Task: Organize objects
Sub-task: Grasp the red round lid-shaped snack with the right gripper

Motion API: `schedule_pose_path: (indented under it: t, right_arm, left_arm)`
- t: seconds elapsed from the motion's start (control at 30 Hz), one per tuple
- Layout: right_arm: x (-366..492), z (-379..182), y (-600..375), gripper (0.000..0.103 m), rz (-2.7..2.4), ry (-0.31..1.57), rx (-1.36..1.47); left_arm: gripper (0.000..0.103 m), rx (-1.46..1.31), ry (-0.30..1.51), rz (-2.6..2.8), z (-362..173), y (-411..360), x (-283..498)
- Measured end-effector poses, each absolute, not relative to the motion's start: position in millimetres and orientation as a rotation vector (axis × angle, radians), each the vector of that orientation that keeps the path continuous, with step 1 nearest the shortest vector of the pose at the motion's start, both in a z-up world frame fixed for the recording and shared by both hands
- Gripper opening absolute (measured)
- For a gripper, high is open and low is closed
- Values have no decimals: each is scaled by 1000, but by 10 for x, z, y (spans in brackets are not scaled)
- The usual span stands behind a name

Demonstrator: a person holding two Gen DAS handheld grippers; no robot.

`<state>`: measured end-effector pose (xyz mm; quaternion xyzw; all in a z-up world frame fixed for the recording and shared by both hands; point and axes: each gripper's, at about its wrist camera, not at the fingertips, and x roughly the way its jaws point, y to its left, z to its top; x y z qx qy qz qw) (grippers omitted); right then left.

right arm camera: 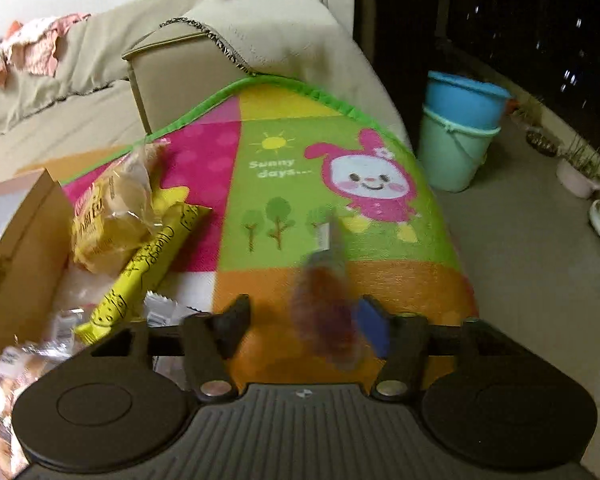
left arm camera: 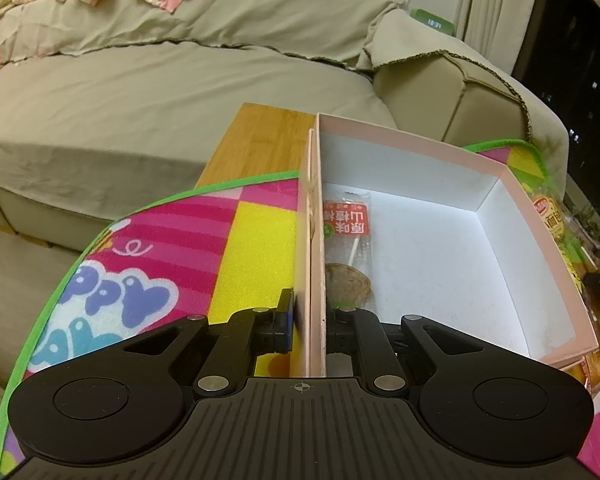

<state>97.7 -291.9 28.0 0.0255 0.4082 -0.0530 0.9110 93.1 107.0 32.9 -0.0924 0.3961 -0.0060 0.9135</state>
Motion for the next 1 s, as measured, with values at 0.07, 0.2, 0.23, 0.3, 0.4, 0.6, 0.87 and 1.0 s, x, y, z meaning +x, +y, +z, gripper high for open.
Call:
schedule_pose_path:
  t: [0.07, 0.2, 0.23, 0.3, 0.4, 0.6, 0.87, 1.0]
  right_arm:
    - [921, 337, -2932, 28, -91, 843, 61]
    - [733, 473, -2970, 14, -87, 834, 55]
    - [677, 498, -2975, 14, -71, 837, 64]
    - [534, 541, -2939, 14, -6, 843, 69]
    - [285, 623, -2886, 16, 107, 830, 62]
    - [165, 745, -3032, 53, 37, 749, 49]
    - [97, 615, -2738, 74, 64, 738, -110]
    - [44, 581, -2666, 74, 150, 764, -78]
  left_arm:
    - [12, -190, 815, -10, 332, 1067, 936]
    - [12, -177, 809, -2, 338, 1041, 945]
    - [12, -176, 808, -2, 335, 1042, 946]
    - [12, -178, 803, -4, 328, 1046, 936]
    - [12, -180, 802, -6, 325, 1052, 938]
    - [12, -181, 806, -6, 326, 1051, 940]
    - [12, -169, 815, -9, 343, 1045, 946]
    - [12, -181, 807, -2, 365, 1063, 951]
